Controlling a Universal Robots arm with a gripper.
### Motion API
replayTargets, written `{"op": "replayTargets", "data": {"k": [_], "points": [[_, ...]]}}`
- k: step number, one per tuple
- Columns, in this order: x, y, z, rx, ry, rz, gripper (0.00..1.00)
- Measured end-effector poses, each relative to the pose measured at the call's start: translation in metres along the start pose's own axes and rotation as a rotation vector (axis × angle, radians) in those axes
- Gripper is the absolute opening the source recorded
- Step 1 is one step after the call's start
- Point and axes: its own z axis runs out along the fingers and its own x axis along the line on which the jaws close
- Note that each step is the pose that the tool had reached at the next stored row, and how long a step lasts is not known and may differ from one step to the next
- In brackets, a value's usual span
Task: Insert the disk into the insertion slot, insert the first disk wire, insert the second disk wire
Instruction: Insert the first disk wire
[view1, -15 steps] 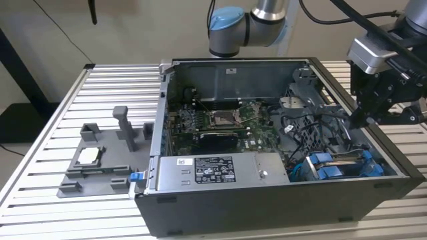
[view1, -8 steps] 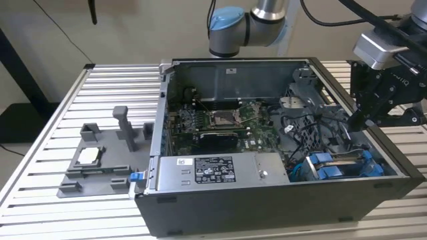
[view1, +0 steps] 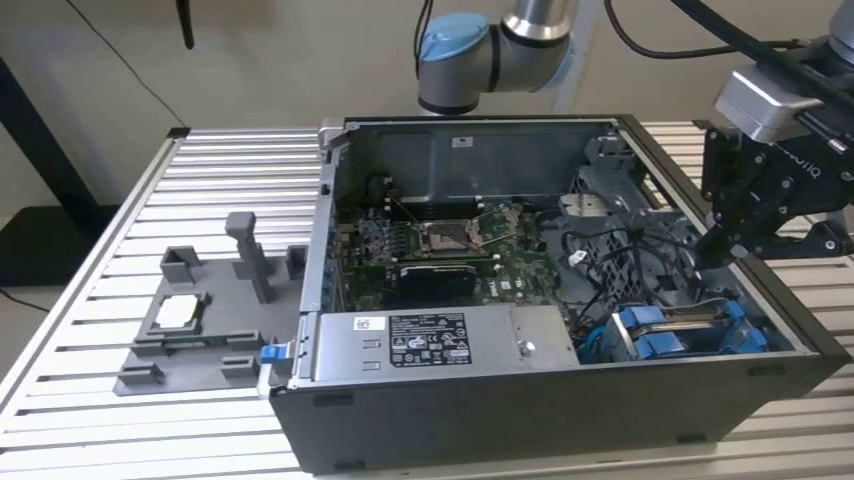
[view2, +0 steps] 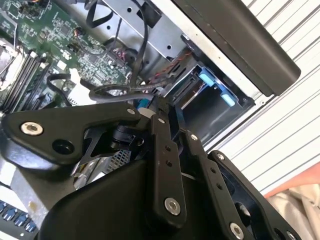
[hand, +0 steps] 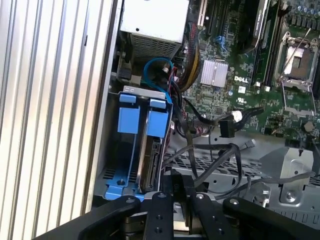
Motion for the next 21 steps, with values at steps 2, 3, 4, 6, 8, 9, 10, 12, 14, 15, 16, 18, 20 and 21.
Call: {"op": "replayTargets", "data": {"k": [2, 3, 4, 6, 8, 9, 10, 12, 14, 15, 16, 18, 20, 21], "points": [[0.0004, -0.0016, 0.0014, -0.0051, 0.0011, 0.003, 0.19], [0.0006, -0.0024, 0.002, -0.0083, 0.002, 0.004, 0.19], [0.0007, -0.003, 0.0026, -0.0112, 0.0026, 0.005, 0.19], [0.0011, -0.0043, 0.004, -0.0174, 0.0035, 0.007, 0.19], [0.0014, -0.0053, 0.0051, -0.0258, 0.0047, 0.01, 0.19], [0.0015, -0.0058, 0.0055, -0.031, 0.005, 0.011, 0.19], [0.0016, -0.0063, 0.0062, -0.0358, 0.0049, 0.013, 0.19], [0.002, -0.0075, 0.008, -0.043, 0.0037, 0.016, 0.19], [0.0025, -0.0086, 0.0102, -0.0476, 0.003, 0.019, 0.19], [0.0027, -0.0091, 0.0114, -0.0495, 0.0025, 0.021, 0.19], [0.0029, -0.0097, 0.0125, -0.0516, 0.0022, 0.023, 0.19], [0.0033, -0.0102, 0.0149, -0.0543, 0.0016, 0.03, 0.19], [0.0035, -0.0102, 0.0171, -0.0544, 0.0009, 0.048, 0.19], [0.0036, -0.0103, 0.0181, -0.0534, 0.0005, 0.061, 0.19]]}}
